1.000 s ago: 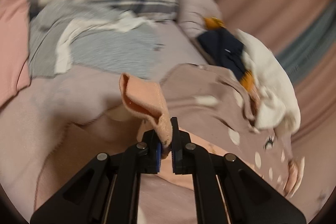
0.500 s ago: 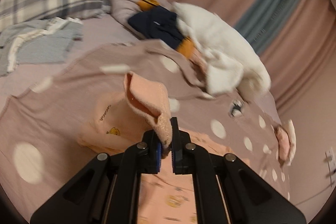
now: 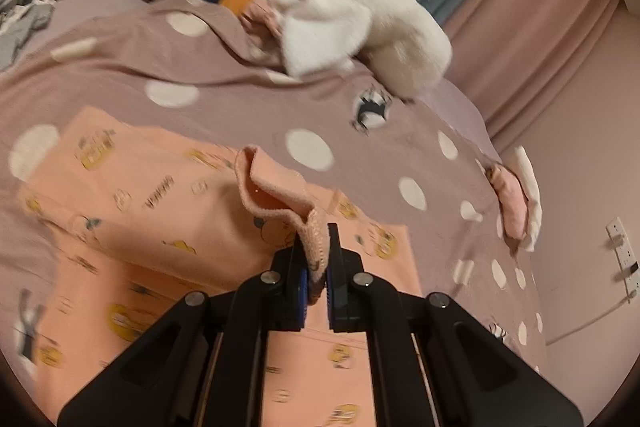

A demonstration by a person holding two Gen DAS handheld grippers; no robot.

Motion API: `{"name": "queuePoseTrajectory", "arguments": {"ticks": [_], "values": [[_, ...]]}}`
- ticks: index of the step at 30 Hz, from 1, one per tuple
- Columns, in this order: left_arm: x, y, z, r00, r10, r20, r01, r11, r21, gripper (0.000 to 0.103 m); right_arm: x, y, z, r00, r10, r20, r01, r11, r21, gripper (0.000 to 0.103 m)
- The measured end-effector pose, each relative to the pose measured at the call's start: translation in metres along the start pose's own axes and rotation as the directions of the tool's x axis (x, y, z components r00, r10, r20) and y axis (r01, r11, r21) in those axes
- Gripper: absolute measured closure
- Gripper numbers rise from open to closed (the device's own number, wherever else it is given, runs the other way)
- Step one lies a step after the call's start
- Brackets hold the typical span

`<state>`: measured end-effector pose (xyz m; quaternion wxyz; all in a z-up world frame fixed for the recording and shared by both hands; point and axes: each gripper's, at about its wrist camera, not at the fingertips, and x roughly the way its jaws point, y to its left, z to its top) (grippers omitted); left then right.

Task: Fold small clothes
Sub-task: 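Fold the held sleeve across the romper body and release it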

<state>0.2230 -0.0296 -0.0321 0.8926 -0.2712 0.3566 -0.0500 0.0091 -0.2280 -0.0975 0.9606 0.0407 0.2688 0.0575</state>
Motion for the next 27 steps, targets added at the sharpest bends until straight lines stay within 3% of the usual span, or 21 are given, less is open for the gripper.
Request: {"name": "queuePoseTrajectory", "arguments": {"ticks": [7, 12, 21, 27], "values": [[0.026, -0.028, -0.018, 0.999, -0.01, -0.036, 0.01, 1.0, 0.025, 0.098, 0.008, -0.028, 0.001, 0.999, 0.034, -0.036, -0.029, 0.991, 0.131, 0.0], [0.041, -0.05, -0.029, 0.998, -0.017, -0.065, 0.022, 0.998, 0.065, 0.098, 0.0, -0.037, 0.001, 1.0, 0.018, 0.0, -0.018, 0.99, 0.139, 0.0], [0.069, -0.086, -0.057, 0.986, -0.098, -0.136, 0.108, 0.991, 0.075, 0.098, 0.004, -0.054, 0.0, 0.999, 0.05, -0.02, -0.045, 0.979, 0.198, 0.0], [0.086, -0.093, -0.069, 0.978, -0.085, -0.19, 0.104, 0.99, 0.091, 0.098, -0.003, -0.05, 0.002, 0.999, 0.055, 0.0, -0.054, 0.986, 0.16, 0.0]]}}
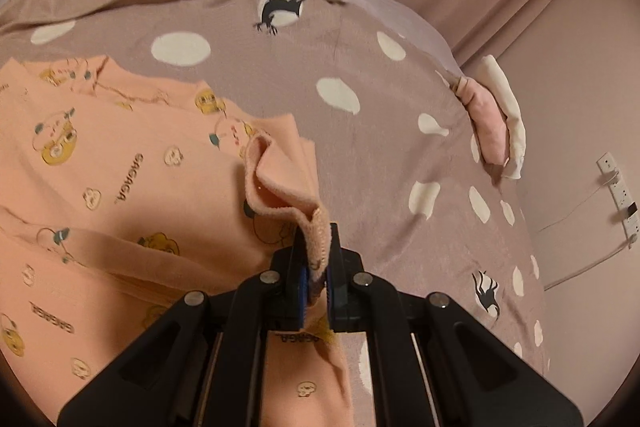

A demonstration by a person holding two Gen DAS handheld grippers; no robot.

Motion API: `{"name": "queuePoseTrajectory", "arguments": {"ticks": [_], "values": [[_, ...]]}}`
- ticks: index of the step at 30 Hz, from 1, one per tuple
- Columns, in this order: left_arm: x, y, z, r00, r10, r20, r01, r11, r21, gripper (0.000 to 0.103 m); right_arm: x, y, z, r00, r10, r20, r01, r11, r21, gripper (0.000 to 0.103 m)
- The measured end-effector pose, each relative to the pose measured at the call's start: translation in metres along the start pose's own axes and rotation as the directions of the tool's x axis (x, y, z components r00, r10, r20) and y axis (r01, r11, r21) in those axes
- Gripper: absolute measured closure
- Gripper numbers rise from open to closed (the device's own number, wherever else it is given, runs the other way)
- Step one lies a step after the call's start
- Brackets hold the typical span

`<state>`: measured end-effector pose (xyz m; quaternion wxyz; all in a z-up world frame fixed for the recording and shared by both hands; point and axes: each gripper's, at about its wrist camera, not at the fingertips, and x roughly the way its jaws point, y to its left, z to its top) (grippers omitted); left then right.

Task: Fold small clothes
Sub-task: 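Fold the held sleeve across the romper body and release it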

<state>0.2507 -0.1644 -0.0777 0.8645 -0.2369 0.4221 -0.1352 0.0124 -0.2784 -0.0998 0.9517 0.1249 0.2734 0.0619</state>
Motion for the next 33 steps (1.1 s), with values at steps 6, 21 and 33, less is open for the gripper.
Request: {"name": "queuePoseTrajectory", "arguments": {"ticks": [6, 21, 33], "values": [[0.004, -0.01, -0.006, 0.998, -0.05, -0.029, 0.05, 0.999, 0.0, 0.096, 0.0, -0.008, 0.001, 1.0, -0.003, -0.013, 0.004, 1.0, 0.028, 0.0], [-0.002, -0.023, -0.006, 0.981, -0.188, -0.054, 0.186, 0.982, -0.029, 0.053, -0.007, -0.016, 0.001, 1.0, -0.013, -0.006, 0.013, 0.999, 0.044, 0.0], [-0.097, -0.037, -0.019, 0.998, -0.056, 0.01, 0.053, 0.977, 0.207, 0.008, -0.007, -0.025, -0.005, 0.998, -0.05, -0.023, 0.051, 0.998, 0.041, 0.0]]}}
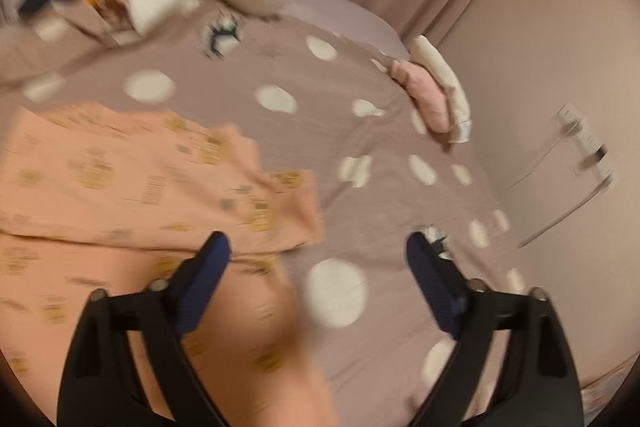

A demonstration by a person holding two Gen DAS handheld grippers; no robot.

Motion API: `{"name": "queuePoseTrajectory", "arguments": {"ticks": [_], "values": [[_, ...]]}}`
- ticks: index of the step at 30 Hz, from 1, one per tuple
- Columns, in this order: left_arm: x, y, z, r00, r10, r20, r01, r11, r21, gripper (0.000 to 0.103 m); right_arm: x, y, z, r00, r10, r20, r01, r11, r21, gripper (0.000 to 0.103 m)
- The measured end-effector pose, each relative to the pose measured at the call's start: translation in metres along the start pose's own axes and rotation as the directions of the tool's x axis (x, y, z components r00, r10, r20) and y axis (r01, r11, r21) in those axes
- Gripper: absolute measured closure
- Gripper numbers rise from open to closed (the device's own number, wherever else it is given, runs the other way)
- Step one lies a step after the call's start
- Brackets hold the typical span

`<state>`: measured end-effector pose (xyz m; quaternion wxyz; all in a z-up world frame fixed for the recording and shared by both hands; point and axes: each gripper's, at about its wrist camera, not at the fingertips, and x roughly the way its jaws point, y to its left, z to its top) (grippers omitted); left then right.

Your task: Fold small clothes

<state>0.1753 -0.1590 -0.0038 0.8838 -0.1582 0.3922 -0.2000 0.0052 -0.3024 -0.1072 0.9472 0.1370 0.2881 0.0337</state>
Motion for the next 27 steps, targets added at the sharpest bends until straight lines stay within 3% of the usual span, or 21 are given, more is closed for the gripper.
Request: {"name": "queuePoseTrajectory", "arguments": {"ticks": [2, 4, 6, 9, 14, 16, 18, 20, 23, 27], "values": [[-0.036, 0.011, -0.011, 0.998, 0.062, 0.033, -0.063, 0.997, 0.052, 0.001, -0.001, 0.0, -0.002, 1.0, 0.017, -0.022, -0.017, 1.0, 0.003, 0.0], [-0.068, 0.024, -0.025, 0.99, 0.129, 0.059, -0.134, 0.986, 0.099, 0.001, -0.004, 0.002, -0.005, 0.999, 0.034, -0.03, -0.034, 0.999, -0.002, 0.0], [-0.092, 0.036, -0.039, 0.982, 0.175, 0.071, -0.183, 0.975, 0.13, 0.001, -0.011, 0.007, -0.007, 1.0, -0.002, -0.028, 0.002, 1.0, -0.015, 0.0], [-0.132, 0.068, -0.07, 0.966, 0.246, 0.074, -0.254, 0.959, 0.124, 0.001, -0.031, 0.015, -0.014, 1.0, -0.001, -0.002, 0.001, 1.0, -0.022, 0.0], [-0.168, 0.111, -0.119, 0.928, 0.364, 0.077, -0.371, 0.92, 0.122, 0.0, -0.052, 0.03, -0.02, 1.0, -0.012, -0.021, 0.011, 0.998, -0.062, 0.0], [-0.172, 0.131, -0.133, 0.926, 0.374, 0.048, -0.377, 0.92, 0.105, 0.0, -0.059, 0.037, -0.024, 0.999, -0.023, -0.034, 0.02, 0.995, -0.1, 0.0], [-0.171, 0.149, -0.147, 0.901, 0.433, 0.011, -0.432, 0.898, 0.078, 0.001, -0.061, 0.038, -0.032, 0.997, -0.012, -0.073, 0.004, 0.994, -0.105, 0.0], [-0.176, 0.162, -0.165, 0.888, 0.459, 0.032, -0.46, 0.887, 0.047, 0.001, -0.061, 0.035, -0.039, 0.994, -0.003, -0.109, -0.006, 0.997, -0.082, 0.0], [-0.17, 0.179, -0.187, 0.893, 0.45, 0.005, -0.449, 0.893, 0.023, 0.001, -0.051, 0.032, -0.051, 0.983, -0.014, -0.182, 0.003, 0.998, -0.065, 0.0], [-0.155, 0.197, -0.203, 0.913, 0.398, -0.084, -0.399, 0.917, 0.006, 0.001, -0.044, 0.038, -0.065, 0.966, -0.13, -0.225, 0.105, 0.987, -0.12, 0.0]]}}
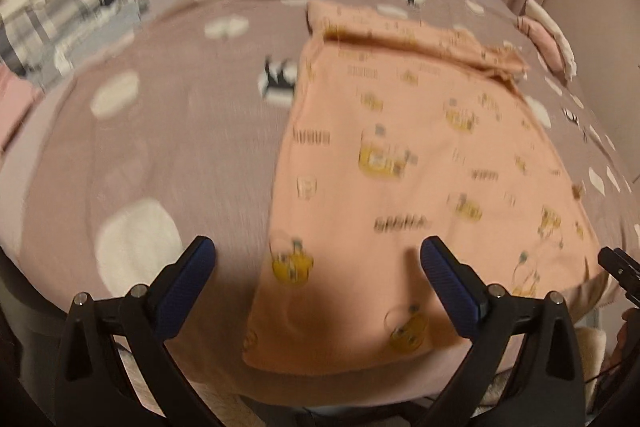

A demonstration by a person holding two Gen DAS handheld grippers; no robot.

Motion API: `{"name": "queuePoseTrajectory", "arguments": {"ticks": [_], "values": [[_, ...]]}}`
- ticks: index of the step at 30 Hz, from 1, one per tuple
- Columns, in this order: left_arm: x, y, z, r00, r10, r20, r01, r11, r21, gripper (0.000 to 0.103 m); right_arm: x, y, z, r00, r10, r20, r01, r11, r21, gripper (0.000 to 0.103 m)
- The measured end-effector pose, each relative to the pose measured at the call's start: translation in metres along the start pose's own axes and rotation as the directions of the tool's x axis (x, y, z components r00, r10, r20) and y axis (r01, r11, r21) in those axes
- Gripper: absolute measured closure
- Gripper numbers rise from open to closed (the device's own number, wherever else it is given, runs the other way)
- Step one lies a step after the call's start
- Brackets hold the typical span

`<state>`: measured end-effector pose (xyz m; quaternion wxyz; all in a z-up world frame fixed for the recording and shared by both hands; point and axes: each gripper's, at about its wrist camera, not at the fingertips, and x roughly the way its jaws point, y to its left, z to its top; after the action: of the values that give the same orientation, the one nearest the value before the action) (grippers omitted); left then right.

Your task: Fold small clothes

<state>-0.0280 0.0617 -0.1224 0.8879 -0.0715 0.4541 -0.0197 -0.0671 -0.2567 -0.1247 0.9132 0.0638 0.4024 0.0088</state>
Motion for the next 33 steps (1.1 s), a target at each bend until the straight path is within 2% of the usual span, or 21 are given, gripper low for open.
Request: {"name": "queuePoseTrajectory", "arguments": {"ticks": [2, 4, 6, 9, 13, 17, 20, 21, 23, 27, 29, 30, 33], "values": [[0.004, 0.0, -0.004, 1.0, -0.019, -0.018, 0.019, 1.0, 0.001, 0.001, 0.0, -0.003, -0.002, 0.999, 0.027, -0.019, -0.026, 1.0, 0.014, 0.0], [0.0, -0.004, -0.008, 1.0, -0.018, 0.006, 0.018, 1.0, 0.018, 0.001, 0.001, -0.01, -0.003, 0.997, 0.064, -0.037, -0.062, 0.996, 0.061, 0.0], [0.0, -0.006, -0.009, 0.999, -0.054, 0.01, 0.053, 0.998, 0.02, 0.001, 0.003, -0.016, -0.002, 0.994, 0.1, -0.053, -0.094, 0.99, 0.109, 0.0], [0.0, -0.008, -0.014, 0.999, -0.051, 0.008, 0.051, 0.998, 0.028, 0.001, 0.008, -0.022, -0.004, 0.983, 0.165, -0.075, -0.15, 0.974, 0.169, 0.0], [-0.005, -0.011, -0.026, 0.991, -0.131, -0.006, 0.131, 0.989, 0.071, 0.001, 0.011, -0.021, -0.007, 0.957, 0.279, -0.076, -0.255, 0.938, 0.234, 0.0], [-0.01, -0.008, -0.03, 0.978, -0.205, -0.028, 0.206, 0.978, 0.042, 0.001, 0.014, -0.018, -0.005, 0.921, 0.38, -0.082, -0.345, 0.896, 0.279, 0.0], [-0.014, 0.005, -0.031, 0.941, -0.337, -0.038, 0.334, 0.94, -0.069, 0.002, 0.016, -0.019, -0.008, 0.896, 0.436, -0.08, -0.392, 0.864, 0.316, 0.0], [-0.015, 0.012, -0.03, 0.917, -0.397, -0.031, 0.39, 0.912, -0.131, 0.002, 0.016, -0.019, -0.008, 0.894, 0.442, -0.076, -0.398, 0.859, 0.322, 0.0], [-0.014, 0.024, -0.029, 0.887, -0.461, -0.009, 0.447, 0.863, -0.235, 0.003, 0.016, -0.019, -0.009, 0.887, 0.457, -0.067, -0.412, 0.849, 0.332, 0.0], [-0.009, 0.034, -0.02, 0.856, -0.517, 0.0, 0.487, 0.806, -0.337, 0.018, 0.018, -0.022, -0.009, 0.857, 0.513, -0.054, -0.46, 0.807, 0.371, 0.0], [-0.008, 0.033, -0.016, 0.849, -0.529, -0.007, 0.491, 0.793, -0.36, 0.032, 0.017, -0.021, -0.008, 0.849, 0.525, -0.053, -0.47, 0.798, 0.377, 0.0], [-0.007, 0.031, -0.015, 0.849, -0.528, -0.017, 0.487, 0.795, -0.361, 0.034, 0.018, -0.019, -0.007, 0.845, 0.532, -0.053, -0.476, 0.794, 0.378, 0.002], [-0.007, 0.024, -0.013, 0.874, -0.484, -0.047, 0.442, 0.831, -0.34, 0.046, 0.019, -0.018, -0.006, 0.847, 0.527, -0.062, -0.47, 0.799, 0.375, 0.011]]}}
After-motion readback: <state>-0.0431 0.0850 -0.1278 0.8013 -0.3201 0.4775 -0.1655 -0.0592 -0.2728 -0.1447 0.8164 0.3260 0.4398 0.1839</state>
